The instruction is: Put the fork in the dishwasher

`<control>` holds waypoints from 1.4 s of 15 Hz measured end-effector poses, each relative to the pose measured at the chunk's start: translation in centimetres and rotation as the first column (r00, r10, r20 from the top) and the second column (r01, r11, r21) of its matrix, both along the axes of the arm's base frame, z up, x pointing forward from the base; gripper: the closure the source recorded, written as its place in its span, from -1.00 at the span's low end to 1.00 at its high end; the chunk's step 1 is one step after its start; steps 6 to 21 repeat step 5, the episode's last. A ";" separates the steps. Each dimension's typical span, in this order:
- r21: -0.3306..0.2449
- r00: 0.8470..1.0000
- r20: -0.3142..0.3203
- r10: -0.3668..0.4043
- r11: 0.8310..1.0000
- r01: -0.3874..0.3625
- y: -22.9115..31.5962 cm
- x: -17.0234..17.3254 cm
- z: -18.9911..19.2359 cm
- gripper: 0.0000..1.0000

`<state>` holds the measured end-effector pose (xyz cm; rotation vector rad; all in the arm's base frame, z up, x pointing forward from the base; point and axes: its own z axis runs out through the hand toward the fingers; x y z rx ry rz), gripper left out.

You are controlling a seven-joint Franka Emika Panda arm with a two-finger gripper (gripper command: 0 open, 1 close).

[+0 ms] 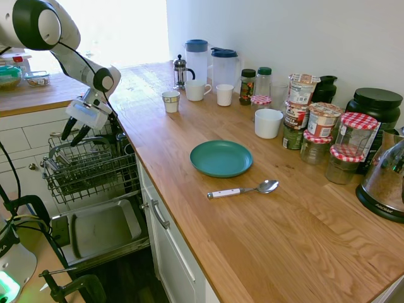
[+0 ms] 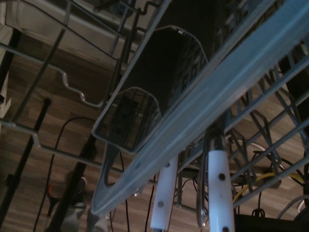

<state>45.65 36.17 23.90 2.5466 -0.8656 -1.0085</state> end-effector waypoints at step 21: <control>0.025 0.994 0.111 -0.010 1.000 0.007 -1.2 -0.6 8.5 -1.00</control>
